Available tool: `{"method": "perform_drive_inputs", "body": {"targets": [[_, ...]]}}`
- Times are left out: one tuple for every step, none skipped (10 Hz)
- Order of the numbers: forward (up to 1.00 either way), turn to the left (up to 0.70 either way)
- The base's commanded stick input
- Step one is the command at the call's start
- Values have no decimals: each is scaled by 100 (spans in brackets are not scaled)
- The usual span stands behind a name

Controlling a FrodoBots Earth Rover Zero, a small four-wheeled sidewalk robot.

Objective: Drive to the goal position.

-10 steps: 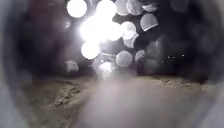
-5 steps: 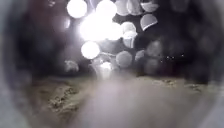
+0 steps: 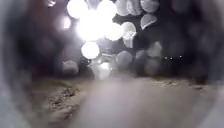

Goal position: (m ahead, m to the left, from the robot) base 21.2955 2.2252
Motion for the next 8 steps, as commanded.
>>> {"method": "perform_drive_inputs", "body": {"targets": [[70,0],[70,0],[70,0],[70,0],[70,0],[70,0],[70,0],[70,0]]}}
